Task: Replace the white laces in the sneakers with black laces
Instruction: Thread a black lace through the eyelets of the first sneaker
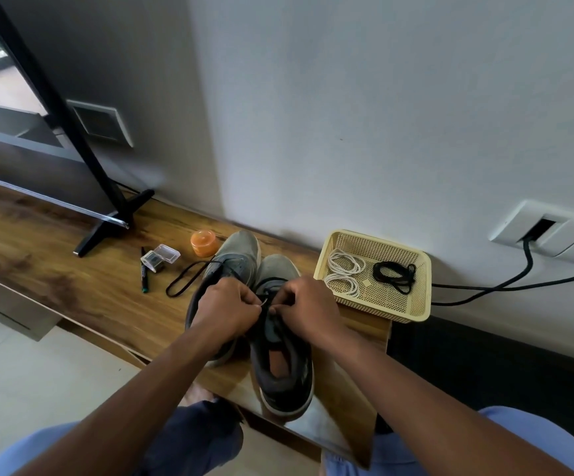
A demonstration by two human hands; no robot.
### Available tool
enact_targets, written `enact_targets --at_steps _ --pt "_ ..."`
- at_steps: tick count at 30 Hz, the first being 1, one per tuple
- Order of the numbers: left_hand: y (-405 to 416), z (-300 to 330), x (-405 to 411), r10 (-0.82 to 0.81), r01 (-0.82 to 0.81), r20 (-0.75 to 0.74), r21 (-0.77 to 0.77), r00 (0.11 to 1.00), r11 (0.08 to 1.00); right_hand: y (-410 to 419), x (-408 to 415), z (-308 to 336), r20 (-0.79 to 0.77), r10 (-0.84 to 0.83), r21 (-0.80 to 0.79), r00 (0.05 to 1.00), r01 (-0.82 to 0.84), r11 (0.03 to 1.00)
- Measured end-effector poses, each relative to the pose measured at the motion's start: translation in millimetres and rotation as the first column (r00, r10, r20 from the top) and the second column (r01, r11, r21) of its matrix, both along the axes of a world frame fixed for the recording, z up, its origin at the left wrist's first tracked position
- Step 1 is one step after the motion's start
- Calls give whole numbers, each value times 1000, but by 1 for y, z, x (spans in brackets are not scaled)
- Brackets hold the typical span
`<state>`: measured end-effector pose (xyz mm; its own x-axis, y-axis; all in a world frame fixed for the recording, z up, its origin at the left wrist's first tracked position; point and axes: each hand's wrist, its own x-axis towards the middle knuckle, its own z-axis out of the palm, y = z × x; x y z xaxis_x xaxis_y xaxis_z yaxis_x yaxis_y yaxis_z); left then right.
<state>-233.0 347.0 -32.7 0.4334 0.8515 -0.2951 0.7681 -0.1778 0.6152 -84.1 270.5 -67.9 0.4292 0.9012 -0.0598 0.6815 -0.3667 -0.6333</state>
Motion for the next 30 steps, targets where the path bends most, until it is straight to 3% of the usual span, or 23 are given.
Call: enact_targets --at_steps 13,21,30 --pt "3 -1 -3 -47 50 52 -43 998 998 -6 -9 -7 -45 -68 99 997 73 992" --pt "2 -4 1 -1 6 89 -60 996 998 0 -3 1 -125 -18 -44 992 13 999" --pt "1 -6 3 -13 15 69 -25 998 1000 0 -8 -5 -195 -162 17 967 169 985"
